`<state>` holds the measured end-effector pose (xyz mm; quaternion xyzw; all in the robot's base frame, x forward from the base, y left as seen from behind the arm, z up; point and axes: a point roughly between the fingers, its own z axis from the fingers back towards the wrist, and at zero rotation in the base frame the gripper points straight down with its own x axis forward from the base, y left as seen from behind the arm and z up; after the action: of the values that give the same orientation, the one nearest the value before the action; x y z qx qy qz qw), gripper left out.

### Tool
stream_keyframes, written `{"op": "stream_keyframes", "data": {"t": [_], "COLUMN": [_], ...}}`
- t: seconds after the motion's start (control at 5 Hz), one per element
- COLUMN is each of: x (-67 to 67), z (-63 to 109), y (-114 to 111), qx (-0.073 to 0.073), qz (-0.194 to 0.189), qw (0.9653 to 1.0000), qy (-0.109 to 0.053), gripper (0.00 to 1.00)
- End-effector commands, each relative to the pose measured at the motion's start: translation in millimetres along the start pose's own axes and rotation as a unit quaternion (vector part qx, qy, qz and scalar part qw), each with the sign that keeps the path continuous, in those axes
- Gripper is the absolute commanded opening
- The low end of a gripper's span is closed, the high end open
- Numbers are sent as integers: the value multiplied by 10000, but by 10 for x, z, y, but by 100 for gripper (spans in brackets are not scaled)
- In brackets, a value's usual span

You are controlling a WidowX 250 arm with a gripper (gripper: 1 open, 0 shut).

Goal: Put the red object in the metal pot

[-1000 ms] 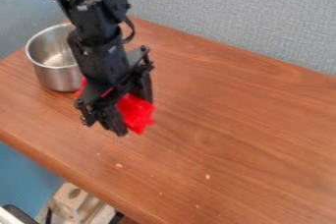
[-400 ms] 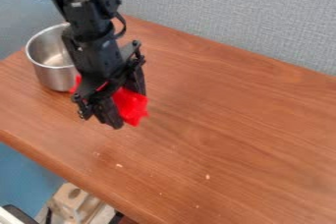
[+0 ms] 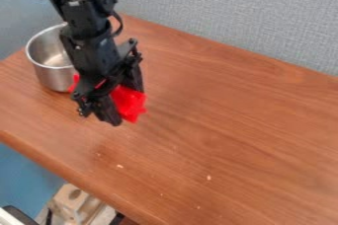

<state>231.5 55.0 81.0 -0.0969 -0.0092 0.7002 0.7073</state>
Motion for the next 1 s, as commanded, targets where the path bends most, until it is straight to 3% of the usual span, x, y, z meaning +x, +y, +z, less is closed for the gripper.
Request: {"op": "stream_keyframes", "data": {"t": [0.0,0.8], "x": [81,165], "z": [100,72], "y": [-107,-159], "qx": [-255,-291], "qz": [87,247], "qw": [9996,9992], "qy": [-97,-112], "gripper": [0,0]}}
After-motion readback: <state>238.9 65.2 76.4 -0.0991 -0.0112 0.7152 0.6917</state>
